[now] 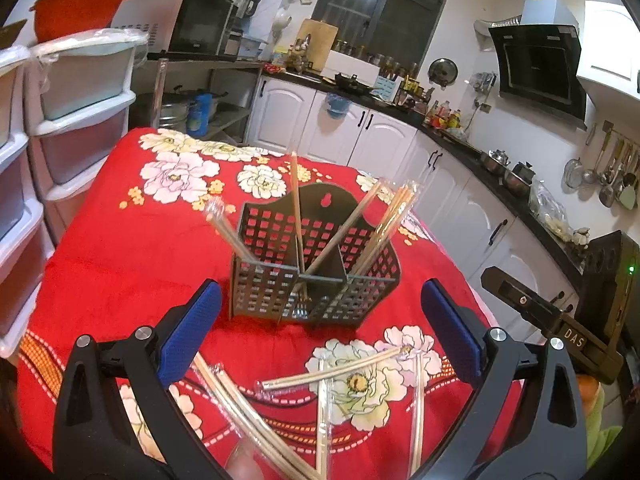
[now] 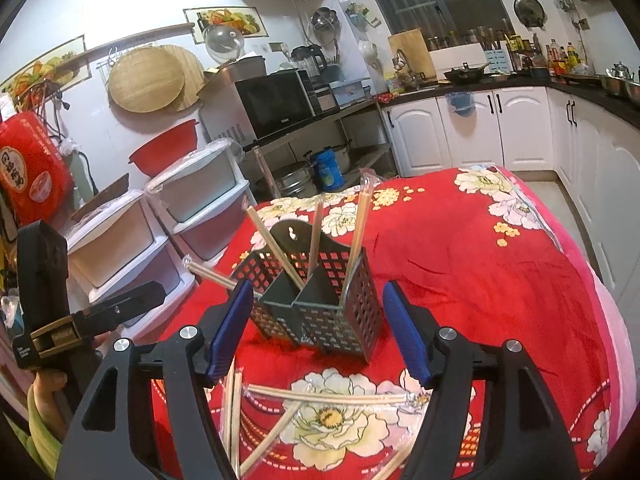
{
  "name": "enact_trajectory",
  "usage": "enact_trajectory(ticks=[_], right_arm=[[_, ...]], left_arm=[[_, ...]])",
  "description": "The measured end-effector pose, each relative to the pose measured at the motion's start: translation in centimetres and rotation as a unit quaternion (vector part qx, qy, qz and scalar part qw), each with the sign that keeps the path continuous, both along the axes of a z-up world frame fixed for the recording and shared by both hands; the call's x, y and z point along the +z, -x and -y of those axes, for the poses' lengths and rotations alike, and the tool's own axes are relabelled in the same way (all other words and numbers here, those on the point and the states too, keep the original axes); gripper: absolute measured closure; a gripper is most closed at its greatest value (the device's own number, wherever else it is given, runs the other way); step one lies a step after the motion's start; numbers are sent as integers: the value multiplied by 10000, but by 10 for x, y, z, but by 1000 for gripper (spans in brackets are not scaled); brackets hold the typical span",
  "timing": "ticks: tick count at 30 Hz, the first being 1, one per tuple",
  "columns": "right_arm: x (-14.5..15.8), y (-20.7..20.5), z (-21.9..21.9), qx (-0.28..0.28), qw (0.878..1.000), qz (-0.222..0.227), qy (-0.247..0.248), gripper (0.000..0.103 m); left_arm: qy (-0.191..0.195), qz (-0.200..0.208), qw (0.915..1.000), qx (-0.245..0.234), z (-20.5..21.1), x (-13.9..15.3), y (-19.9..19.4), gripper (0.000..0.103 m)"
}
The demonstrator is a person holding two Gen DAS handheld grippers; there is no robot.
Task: Organize utensils
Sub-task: 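Withdraw both open grippers from the caddy toward the chopstick bundles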
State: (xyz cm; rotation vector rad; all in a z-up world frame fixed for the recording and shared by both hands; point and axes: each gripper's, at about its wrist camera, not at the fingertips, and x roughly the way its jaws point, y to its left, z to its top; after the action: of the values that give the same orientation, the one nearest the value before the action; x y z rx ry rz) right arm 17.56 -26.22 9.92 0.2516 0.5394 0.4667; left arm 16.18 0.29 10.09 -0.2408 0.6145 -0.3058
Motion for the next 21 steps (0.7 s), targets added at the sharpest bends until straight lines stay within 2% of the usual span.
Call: enact_trajectory(ticks=[21], right_arm=[[-43,23,0,125,9983,-521,239,38]], left_arm=[[185,-585,9973,391,-29,-54,22,12]])
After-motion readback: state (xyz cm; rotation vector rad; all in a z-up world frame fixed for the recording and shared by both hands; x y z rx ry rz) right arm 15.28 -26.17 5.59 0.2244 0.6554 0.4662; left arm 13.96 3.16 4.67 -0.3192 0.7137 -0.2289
